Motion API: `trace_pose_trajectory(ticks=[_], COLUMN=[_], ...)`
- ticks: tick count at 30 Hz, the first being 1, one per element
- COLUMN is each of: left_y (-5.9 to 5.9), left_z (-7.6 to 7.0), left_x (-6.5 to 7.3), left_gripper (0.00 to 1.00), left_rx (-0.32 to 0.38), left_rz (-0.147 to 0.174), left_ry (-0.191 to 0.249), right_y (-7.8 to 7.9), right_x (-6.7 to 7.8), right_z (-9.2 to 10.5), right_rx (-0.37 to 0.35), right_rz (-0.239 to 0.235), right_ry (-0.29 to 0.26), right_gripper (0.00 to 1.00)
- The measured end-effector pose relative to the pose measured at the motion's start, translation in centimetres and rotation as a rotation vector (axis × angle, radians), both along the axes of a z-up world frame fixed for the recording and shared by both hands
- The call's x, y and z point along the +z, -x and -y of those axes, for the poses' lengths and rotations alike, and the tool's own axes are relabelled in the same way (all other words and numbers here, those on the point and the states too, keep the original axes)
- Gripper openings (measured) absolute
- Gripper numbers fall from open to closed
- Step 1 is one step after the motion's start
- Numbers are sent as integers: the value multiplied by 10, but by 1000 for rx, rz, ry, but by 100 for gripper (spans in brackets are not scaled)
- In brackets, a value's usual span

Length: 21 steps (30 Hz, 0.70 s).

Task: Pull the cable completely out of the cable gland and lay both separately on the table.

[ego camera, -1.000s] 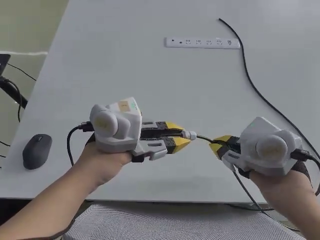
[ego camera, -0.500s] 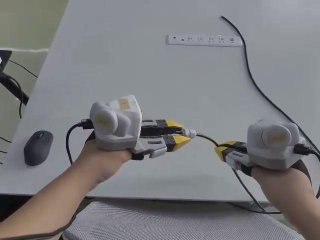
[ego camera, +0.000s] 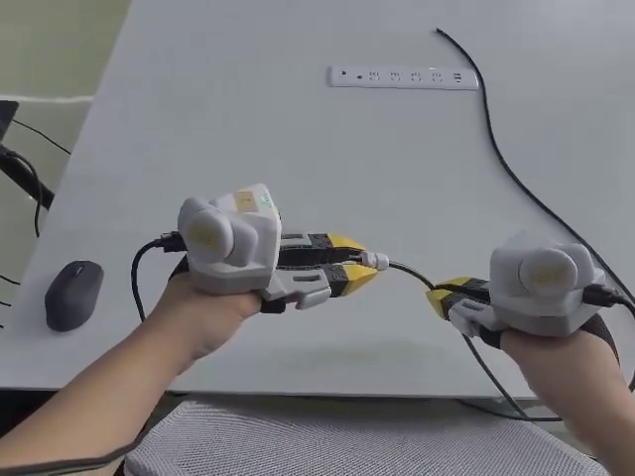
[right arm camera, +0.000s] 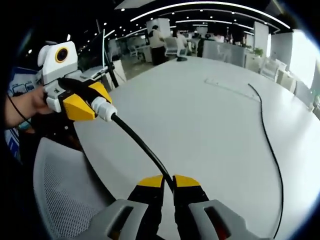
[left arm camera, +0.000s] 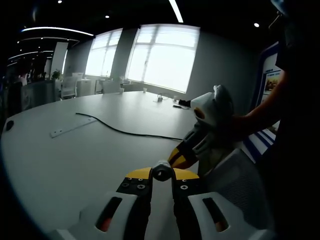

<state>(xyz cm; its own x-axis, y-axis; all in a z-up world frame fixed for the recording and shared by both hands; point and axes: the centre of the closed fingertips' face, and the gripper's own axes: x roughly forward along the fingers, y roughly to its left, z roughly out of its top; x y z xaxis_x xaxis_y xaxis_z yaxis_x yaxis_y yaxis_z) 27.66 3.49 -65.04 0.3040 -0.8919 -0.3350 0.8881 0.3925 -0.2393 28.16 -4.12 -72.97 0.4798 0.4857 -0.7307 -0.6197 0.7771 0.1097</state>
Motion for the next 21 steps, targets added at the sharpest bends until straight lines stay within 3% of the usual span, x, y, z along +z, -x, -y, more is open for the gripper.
trace_pose_trajectory(ticks=[9,14,21], left_y=[0,0,0], left_z=[0,-3,-3], left_x=[2,1,0], left_gripper=[15,15,15], left_rx=[3,4,3], left_rz=[4,3,1], left_ry=[6,0,-1], right_y=[3,1,-2], right_x=[6,25,49], right_z=[1,-4,-26], right_rx=[42,73,233], right_rz=[53,119,234], right_ry=[42,47,127], right_gripper=[6,15,21])
